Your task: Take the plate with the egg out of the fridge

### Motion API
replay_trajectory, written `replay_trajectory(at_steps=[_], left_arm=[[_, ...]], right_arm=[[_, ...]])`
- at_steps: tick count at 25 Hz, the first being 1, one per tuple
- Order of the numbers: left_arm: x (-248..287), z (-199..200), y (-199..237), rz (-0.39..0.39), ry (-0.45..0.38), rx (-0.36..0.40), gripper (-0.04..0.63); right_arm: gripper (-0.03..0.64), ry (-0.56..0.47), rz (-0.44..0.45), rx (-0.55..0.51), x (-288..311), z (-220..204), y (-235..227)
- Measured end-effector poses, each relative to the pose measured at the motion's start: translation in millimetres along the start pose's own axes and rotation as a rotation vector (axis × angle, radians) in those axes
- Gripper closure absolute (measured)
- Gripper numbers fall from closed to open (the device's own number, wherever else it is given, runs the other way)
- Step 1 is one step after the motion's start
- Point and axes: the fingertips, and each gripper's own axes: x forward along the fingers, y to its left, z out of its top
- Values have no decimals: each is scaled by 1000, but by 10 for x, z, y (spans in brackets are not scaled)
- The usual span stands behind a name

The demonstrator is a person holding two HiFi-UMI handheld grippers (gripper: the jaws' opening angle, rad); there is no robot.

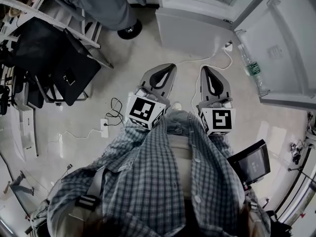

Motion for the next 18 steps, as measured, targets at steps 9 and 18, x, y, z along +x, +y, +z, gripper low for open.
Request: replay_trajectory(at_steps=[9,18], left_arm=[[209,82,-16,0,-2,30,588],[522,64,263,-5,2,11,588]], right_arm=[[611,-24,-49,64,63,-11,-355],[611,19,-80,66,239,-75,-536]])
